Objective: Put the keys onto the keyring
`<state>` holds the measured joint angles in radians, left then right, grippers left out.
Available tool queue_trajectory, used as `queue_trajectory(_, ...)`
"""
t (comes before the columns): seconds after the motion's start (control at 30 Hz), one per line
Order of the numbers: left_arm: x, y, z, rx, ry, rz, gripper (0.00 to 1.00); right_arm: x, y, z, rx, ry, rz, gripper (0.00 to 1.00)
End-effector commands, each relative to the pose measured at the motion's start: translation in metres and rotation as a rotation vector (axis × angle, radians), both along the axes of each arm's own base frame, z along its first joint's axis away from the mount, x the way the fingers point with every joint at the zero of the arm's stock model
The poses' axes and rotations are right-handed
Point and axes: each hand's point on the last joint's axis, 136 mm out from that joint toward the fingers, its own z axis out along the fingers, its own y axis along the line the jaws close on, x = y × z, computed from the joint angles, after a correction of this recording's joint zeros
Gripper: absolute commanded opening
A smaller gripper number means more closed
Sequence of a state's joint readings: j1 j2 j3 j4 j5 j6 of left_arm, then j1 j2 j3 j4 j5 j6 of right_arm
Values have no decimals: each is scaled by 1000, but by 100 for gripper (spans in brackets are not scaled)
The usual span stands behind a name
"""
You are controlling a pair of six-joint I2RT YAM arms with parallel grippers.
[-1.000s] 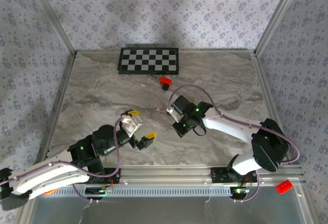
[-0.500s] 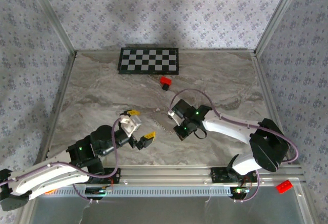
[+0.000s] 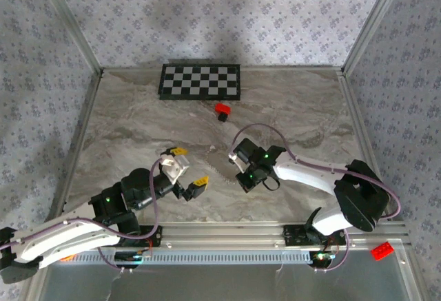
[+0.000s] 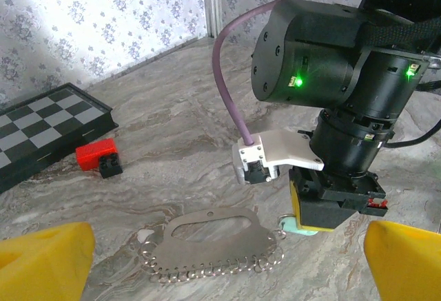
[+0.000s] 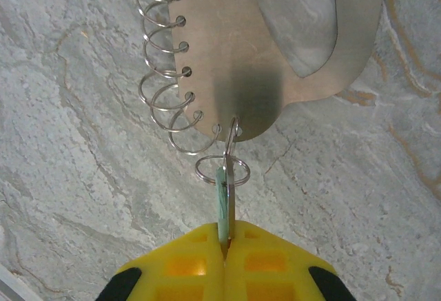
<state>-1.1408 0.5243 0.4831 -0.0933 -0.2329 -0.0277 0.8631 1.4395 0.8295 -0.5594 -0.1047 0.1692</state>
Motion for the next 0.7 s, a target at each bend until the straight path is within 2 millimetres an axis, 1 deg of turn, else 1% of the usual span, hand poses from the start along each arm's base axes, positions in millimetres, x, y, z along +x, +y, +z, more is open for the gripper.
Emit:
queue_trajectory(0.0, 3, 1, 7, -26, -20, 14, 99, -4, 2, 3, 25, 5, -9, 0)
queue_trajectory(0.5, 3, 1, 4, -25, -15, 16, 99, -11, -8, -7, -4, 14, -28, 0)
queue_trajectory(0.67, 3, 2, 5, -27, -14, 17, 100, -11, -10, -7, -8, 12, -34, 0)
